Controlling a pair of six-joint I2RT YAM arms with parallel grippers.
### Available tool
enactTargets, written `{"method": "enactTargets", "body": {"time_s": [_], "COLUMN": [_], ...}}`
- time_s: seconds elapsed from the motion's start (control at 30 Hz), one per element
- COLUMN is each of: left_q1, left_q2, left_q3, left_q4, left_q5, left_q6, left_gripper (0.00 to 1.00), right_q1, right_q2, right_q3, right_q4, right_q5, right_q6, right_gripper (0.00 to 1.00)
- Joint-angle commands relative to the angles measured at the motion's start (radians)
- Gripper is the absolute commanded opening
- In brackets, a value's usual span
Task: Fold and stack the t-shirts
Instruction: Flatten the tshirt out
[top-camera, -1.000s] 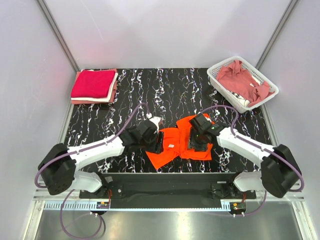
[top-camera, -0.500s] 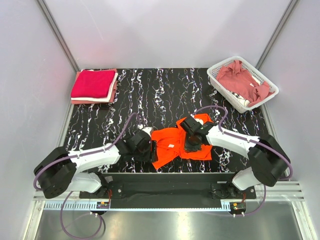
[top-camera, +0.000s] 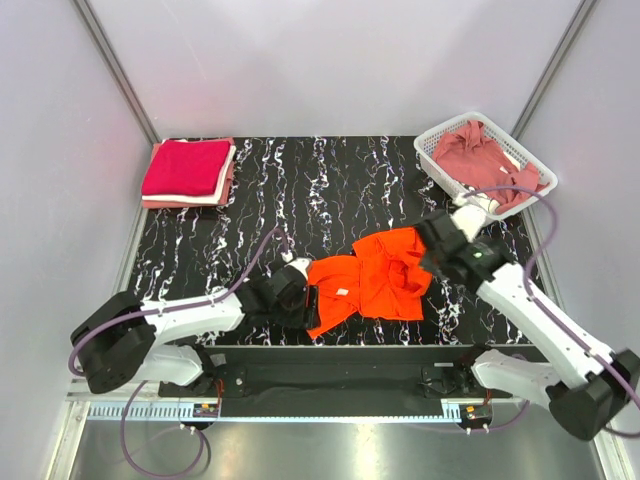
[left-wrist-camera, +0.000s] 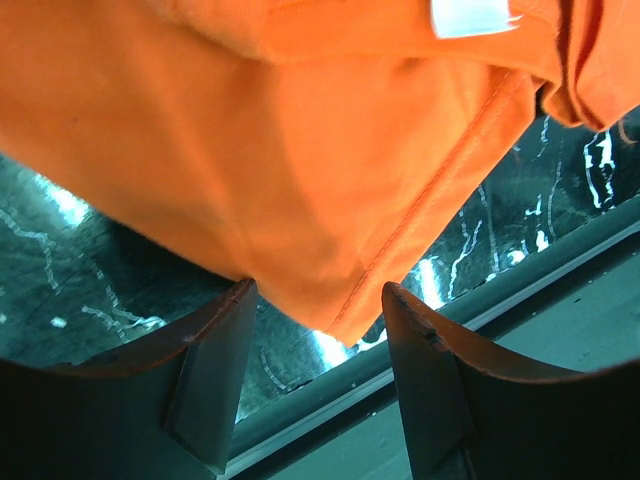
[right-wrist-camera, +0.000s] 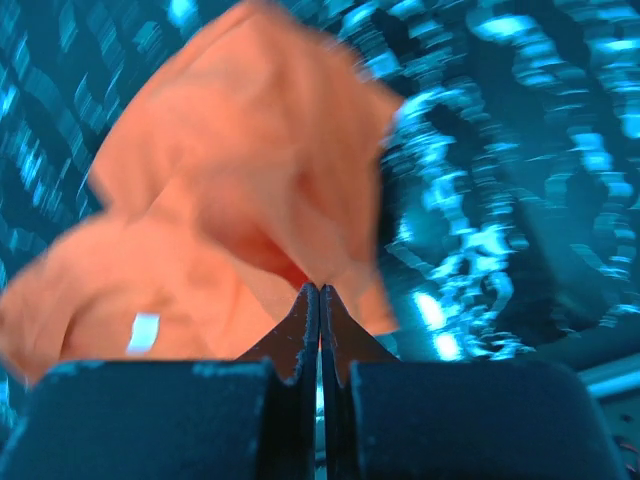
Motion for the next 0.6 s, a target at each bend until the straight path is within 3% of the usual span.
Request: {"method": "enactTargets", "body": {"time_s": [0.0,0.17,0.27,0.37,0.4,0.43,0.57], "left_q1": [-0.011,-0.032,-0.035,-0.035,-0.035,-0.035,-0.02], "left_q2": [0.048,0.081,0.09,0.105,0.11,0.116,0.11], "left_q3": [0.015,0.018,0.018,0.018,0.02,0.026,0.131], "left_q4": [0.018,0.032,0.038,0.043,0.041,0.043,-0.069], "left_q5": [-0.015,-0.055,-0.065,-0.081,-0.082,-0.084,-0.159], "left_q6": [0.023,0.026,0.023,0.021,0.023,0.03,0.082], "left_gripper": [0.59,0.58,0.5,0.23,0.07,0.0,0.0], "right_q1": [-0.089,-0.14,-0.155,-0.155,-0.155,-0.154,-0.157], "right_q2": [-0.054,-0.096,-0.088,-0.073,-0.073,-0.076,-0.047], "right_q3": [-0.024,-0.041,-0.043,-0.041,-0.038,-0.035,0.093], "right_q4": [-0.097,-0.099,-0.101,-0.09,-0.082,-0.075,-0.047], "right_q5": [0.106,0.115,0.11,0.106,0.1,0.095,0.092], "right_q6": [-0.008,-0.013,-0.002,0.006,-0.003,-0.012,-0.06], "right_gripper": [0.0,0.0,0.0,0.0,0.0,0.0,0.0]}}
